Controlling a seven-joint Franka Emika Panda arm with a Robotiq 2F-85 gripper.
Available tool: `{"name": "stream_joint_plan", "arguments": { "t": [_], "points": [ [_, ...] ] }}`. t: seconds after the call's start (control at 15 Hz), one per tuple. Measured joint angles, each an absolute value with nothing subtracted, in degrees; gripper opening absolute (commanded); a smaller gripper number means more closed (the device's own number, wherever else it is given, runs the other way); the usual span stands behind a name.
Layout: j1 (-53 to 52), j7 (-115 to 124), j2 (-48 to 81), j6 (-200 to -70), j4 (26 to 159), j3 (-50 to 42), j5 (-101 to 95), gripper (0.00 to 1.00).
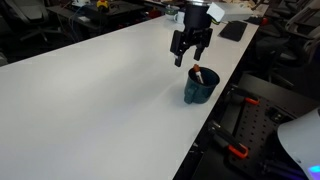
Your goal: Put the sharpie on the table
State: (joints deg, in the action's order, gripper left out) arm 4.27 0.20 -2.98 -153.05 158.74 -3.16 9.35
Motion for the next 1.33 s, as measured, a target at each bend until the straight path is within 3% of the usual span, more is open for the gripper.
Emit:
{"name": "stream_joint_plan", "arguments": {
  "t": [0.87, 0.93, 1.0, 1.07, 1.2, 1.27, 1.33],
  "points": [
    [4.27, 1.5, -1.88, -152.13, 158.79, -3.15, 9.14, 1.0],
    [4.27, 1.71, -1.93, -151.85, 158.79, -3.15, 9.13, 0.98],
    [4.26, 1.91, -1.96, -151.54, 158.79, -3.15, 9.13, 0.85],
    [4.26, 2.2, -1.98, -151.34, 158.79, -3.15, 9.13, 0.87],
    [4.27, 2.76, -1.97, -151.02, 158.79, -3.15, 9.11, 0.78],
    [4.3, 2.91, -1.97, -150.83, 158.8, -3.15, 9.11, 0.86],
    [4.35, 3.21, -1.96, -150.66, 158.8, -3.16, 9.07, 0.83]
  ]
}}
